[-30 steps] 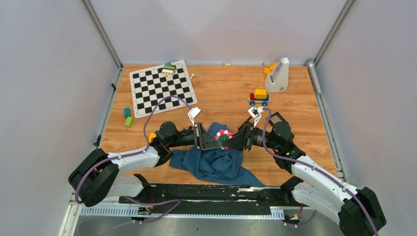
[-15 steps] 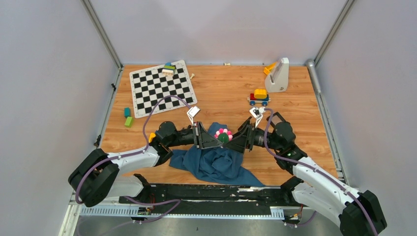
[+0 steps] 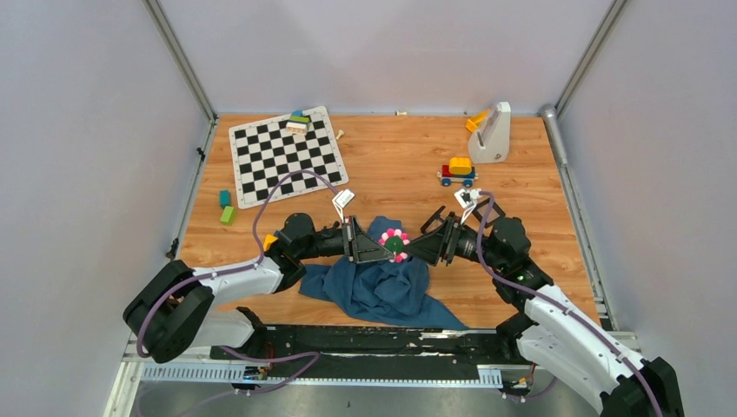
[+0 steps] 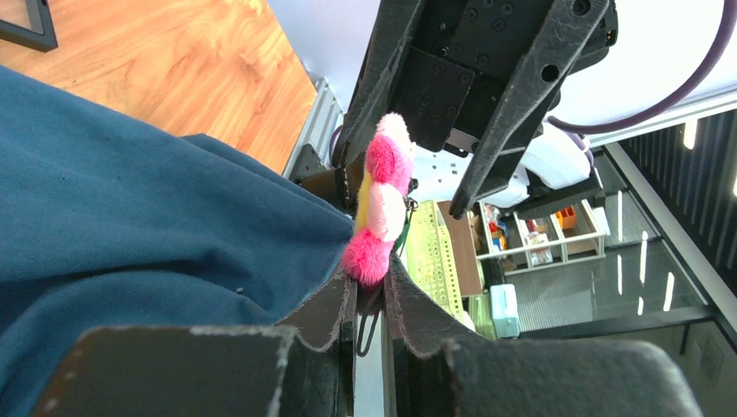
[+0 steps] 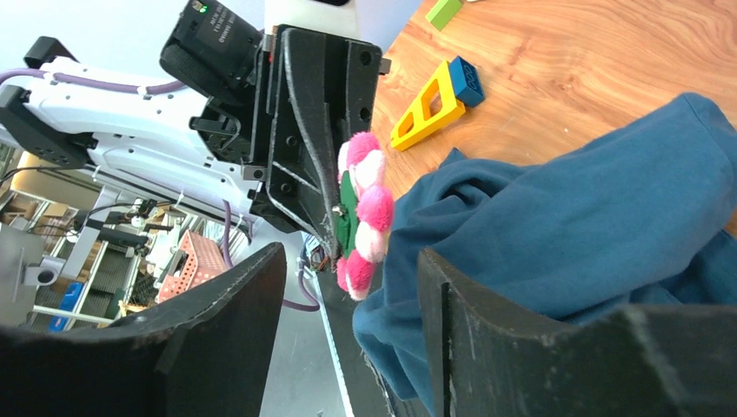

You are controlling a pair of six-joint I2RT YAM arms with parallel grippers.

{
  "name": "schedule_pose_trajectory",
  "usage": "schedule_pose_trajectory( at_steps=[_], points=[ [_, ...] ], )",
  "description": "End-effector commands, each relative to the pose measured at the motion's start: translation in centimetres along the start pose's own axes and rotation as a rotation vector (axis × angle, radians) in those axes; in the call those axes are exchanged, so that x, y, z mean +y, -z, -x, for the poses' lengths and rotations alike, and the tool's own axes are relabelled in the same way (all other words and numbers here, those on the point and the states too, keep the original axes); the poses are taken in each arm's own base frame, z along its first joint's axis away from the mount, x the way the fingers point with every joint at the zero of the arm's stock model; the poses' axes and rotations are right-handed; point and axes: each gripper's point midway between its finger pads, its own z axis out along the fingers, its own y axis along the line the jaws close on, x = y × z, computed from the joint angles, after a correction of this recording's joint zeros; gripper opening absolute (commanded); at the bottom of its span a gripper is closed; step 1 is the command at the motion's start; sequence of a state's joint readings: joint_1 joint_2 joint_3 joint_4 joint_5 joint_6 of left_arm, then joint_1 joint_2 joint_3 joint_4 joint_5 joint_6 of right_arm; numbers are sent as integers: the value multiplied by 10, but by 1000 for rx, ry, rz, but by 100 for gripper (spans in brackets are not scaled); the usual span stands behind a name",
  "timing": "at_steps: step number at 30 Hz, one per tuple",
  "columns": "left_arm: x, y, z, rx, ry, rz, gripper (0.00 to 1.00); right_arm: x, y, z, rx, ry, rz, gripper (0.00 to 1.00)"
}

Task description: Remove the brooch from the garment

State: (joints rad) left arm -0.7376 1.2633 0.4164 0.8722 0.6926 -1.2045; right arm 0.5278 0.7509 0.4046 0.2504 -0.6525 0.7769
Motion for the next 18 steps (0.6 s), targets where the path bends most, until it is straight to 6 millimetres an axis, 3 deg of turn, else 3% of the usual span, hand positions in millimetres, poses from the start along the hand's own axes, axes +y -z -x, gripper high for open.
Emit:
schedule_pose_trajectory(
  at_steps=[1,11,15,18],
  points=[
    [-21,-5,7,18,-70,-81,0,2,-2,9,-21,2,-7,52],
    [-22,-7,7,30,-73,-91,0,11,-7,8,20,7,55,25],
    [-19,-9,8,31,-70,-84,1,11,-8,12,16,15,35,0],
    [-14,-8,11,4,-75,-65,21,2,-5,24,-19,29,-66,0]
  ],
)
